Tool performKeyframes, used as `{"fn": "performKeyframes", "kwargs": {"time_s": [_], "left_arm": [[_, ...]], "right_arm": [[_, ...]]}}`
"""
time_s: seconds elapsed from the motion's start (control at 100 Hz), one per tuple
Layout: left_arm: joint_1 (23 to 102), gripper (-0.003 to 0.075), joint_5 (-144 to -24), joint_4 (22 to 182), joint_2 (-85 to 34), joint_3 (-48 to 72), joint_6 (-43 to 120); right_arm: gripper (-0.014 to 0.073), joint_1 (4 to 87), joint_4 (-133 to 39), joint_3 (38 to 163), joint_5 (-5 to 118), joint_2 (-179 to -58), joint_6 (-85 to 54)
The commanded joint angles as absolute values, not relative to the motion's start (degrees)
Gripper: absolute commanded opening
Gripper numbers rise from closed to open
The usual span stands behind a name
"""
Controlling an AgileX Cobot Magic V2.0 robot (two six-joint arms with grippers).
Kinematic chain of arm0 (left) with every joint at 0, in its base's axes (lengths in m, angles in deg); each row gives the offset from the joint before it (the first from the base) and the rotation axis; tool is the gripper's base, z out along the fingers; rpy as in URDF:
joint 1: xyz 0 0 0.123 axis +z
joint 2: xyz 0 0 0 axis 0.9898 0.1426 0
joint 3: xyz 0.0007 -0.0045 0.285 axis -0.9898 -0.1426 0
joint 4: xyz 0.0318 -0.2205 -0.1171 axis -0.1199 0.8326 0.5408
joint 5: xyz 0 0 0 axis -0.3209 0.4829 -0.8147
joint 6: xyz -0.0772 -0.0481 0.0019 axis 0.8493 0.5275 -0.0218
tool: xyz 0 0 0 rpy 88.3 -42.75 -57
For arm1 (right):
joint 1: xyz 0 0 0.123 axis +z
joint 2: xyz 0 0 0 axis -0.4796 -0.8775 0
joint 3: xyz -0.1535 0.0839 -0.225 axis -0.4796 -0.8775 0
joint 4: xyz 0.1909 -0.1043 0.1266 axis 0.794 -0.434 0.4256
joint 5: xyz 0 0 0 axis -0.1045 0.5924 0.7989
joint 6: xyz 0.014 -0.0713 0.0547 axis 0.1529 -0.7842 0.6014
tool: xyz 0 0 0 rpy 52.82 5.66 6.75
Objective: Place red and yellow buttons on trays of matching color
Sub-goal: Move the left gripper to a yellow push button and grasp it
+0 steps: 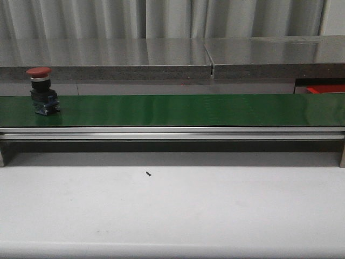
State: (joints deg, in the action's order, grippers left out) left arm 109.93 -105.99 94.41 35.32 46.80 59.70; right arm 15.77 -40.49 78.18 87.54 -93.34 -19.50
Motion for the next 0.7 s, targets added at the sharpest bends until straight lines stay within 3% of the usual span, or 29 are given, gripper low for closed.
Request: {"fn": "performKeyframes", "kwargs": {"time_s": [0.0,0.42,0.54,0.69], "left_arm": [[110.07,0.0642,-103.24,94.53,33.93,50.86,59.77],[110.07,0.0624,-104.69,94.53,40.26,58.81,60.27],[110.07,0.0525,-104.29,94.53,40.26,58.81,61.61],[110.07,0.0295,-105.07,94.53,40.26,58.81,61.84]], "right_arm": [[-0.0066,15.85,-39.83,79.68,84.38,-93.28,-19.80],[-0.0066,15.85,-39.83,79.68,84.38,-93.28,-19.80],[-0.0066,15.85,-39.83,79.68,84.38,-93.28,-19.80],[-0.0066,15.85,-39.83,79.68,84.38,-93.28,-19.80]]}}
